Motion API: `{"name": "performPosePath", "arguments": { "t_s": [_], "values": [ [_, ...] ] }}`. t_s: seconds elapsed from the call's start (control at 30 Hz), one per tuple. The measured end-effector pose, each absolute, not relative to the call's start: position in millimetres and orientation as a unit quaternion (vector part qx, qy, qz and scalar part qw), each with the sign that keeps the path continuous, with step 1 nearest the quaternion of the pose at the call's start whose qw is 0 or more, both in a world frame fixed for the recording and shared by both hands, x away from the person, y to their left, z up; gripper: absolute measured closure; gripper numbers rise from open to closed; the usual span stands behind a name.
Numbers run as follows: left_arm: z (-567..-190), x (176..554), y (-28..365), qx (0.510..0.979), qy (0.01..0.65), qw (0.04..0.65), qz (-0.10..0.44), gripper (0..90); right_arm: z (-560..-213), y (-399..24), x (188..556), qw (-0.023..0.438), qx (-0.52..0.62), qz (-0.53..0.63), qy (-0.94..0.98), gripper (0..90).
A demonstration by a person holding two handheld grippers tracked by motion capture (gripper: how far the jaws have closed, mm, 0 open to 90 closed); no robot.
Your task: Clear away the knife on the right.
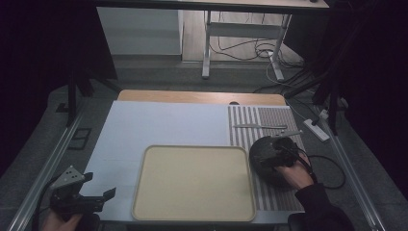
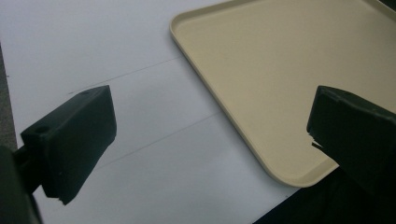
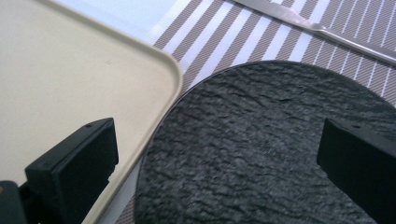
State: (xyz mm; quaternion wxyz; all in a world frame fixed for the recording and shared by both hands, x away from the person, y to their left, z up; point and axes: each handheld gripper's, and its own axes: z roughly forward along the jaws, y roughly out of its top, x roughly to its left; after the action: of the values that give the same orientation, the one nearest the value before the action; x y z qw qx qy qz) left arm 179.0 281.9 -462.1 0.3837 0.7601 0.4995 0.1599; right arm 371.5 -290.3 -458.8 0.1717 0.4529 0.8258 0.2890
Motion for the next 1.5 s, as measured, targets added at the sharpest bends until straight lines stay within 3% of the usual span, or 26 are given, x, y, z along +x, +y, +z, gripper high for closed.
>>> {"name": "performPosePath", "arguments": {
  "t_s": [1.5],
  "values": [
    [-462.4,179.5,283.0,0.758,0.501,0.387,0.157,2.0,-478.3,-287.6,472.7,0.177,0.501,0.247,0.81,0.0]
  ]
}}
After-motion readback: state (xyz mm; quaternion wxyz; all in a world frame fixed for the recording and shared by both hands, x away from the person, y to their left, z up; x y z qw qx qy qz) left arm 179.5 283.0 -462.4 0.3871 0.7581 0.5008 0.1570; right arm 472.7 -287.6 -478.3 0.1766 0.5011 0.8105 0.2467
